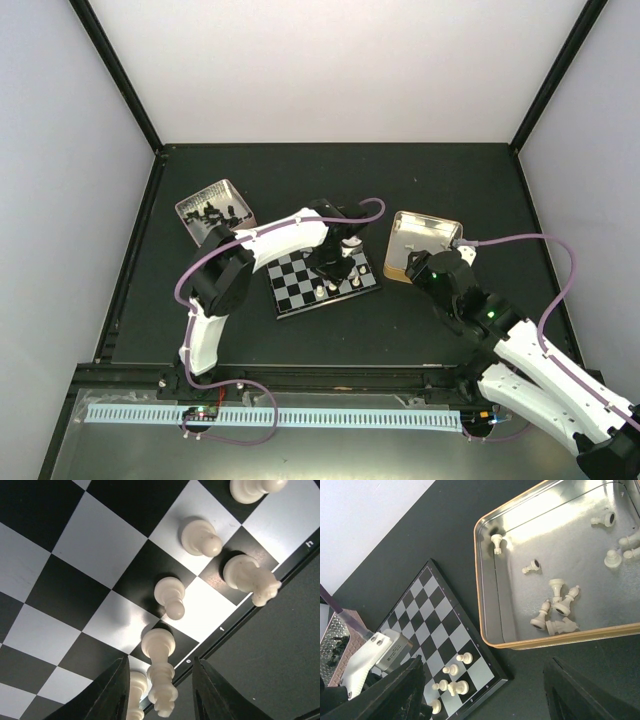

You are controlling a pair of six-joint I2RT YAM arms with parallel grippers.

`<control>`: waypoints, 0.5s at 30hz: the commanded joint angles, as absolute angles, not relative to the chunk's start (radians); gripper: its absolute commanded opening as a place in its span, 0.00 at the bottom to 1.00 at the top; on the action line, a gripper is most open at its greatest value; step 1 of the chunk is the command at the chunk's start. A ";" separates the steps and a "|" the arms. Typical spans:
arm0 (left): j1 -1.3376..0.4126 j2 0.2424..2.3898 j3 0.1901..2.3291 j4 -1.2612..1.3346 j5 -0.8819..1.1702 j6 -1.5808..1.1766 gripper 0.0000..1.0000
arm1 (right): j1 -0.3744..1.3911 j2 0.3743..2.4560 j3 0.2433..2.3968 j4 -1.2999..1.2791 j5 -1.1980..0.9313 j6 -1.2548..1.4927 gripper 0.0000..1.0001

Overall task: Set up the chess pieces on the board
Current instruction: Place the chess piece on the chessboard.

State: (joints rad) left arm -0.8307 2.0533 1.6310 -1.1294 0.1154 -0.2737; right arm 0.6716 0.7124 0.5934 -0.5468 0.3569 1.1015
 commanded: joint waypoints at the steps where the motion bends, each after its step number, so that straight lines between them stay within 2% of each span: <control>1: -0.822 2.061 1.613 -1.088 0.090 -0.284 0.34 | 0.666 0.708 0.583 -0.525 0.385 1.096 0.66; 15: -0.822 2.022 1.541 -1.083 0.109 -0.264 0.14 | 0.667 0.706 0.576 -0.521 0.376 1.100 0.66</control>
State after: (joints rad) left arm -0.8249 2.0533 1.5589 -1.0878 0.1009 -0.2794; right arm 0.6716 0.7124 0.5880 -0.5434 0.3569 1.1011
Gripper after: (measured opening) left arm 0.157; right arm 0.655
